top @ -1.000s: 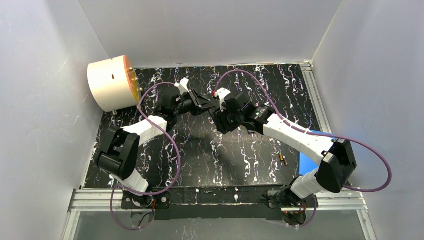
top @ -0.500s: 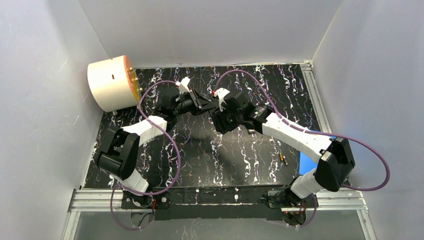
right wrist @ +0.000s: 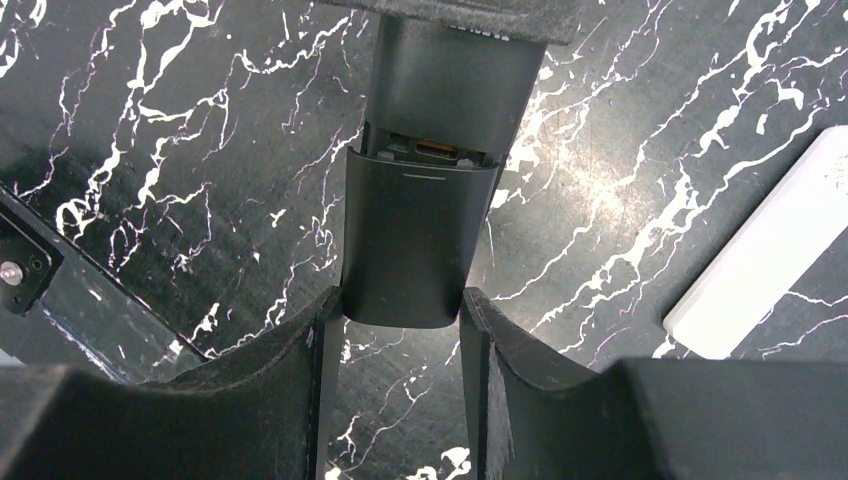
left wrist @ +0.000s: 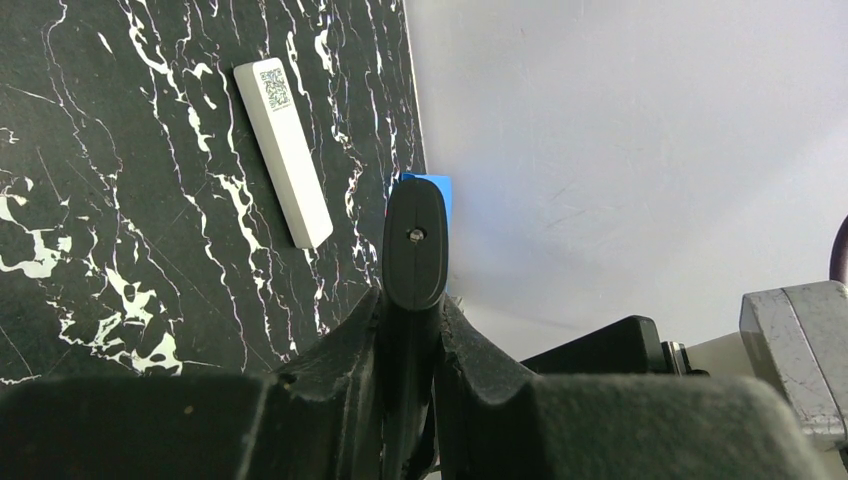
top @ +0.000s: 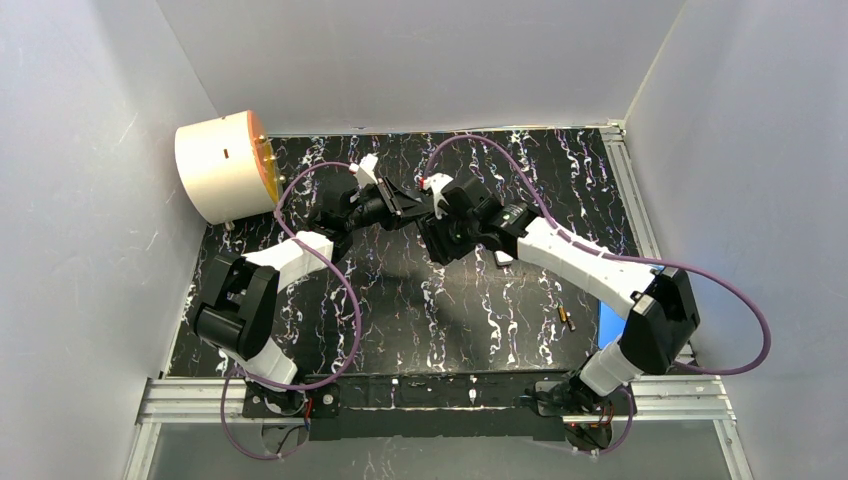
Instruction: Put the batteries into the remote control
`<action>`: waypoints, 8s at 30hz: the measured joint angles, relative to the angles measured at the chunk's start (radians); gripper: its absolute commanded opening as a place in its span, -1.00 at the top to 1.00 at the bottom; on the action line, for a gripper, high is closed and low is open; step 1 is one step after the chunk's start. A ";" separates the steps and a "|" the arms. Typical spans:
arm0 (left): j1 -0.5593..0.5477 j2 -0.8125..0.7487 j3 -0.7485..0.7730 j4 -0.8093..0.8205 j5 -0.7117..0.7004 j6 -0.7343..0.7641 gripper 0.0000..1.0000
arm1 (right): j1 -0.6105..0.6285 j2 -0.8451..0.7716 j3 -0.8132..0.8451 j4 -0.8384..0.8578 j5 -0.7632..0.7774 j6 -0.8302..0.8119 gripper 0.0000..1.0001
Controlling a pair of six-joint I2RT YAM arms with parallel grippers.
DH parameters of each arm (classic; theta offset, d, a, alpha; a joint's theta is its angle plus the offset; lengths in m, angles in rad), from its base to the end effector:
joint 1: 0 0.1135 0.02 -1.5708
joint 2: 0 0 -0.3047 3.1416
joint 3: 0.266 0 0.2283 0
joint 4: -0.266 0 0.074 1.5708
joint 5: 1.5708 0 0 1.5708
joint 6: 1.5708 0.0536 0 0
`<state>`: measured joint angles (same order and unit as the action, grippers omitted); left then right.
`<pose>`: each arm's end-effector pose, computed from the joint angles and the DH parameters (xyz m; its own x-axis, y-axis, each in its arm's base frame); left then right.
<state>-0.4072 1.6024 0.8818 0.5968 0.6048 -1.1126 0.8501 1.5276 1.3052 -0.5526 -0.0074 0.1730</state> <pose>0.3111 -0.1674 0.3032 -0.8070 -0.4554 -0.3760 0.2716 0.2791 -0.9210 0.2149 0.2453 0.3386 -0.5848 -0.4050 -0.7029 -0.6641 0.7366 0.1281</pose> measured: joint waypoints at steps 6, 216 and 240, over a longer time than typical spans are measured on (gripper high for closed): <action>0.000 0.000 0.000 0.000 -0.003 -0.004 1.00 | -0.002 0.039 0.068 -0.075 -0.001 0.000 0.04; 0.159 -0.397 0.188 -0.923 -0.204 0.367 -0.97 | -0.285 0.086 -0.129 0.474 -0.439 0.552 0.97; 0.169 -0.658 0.191 -1.527 -0.487 0.488 -0.97 | 0.002 0.698 0.449 -0.298 0.652 0.191 -0.38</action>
<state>-0.2379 0.9447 1.0729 -0.9302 0.1177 -0.6250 0.8520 2.2261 1.7542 -0.8501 0.6441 0.3637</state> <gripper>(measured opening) 0.983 0.591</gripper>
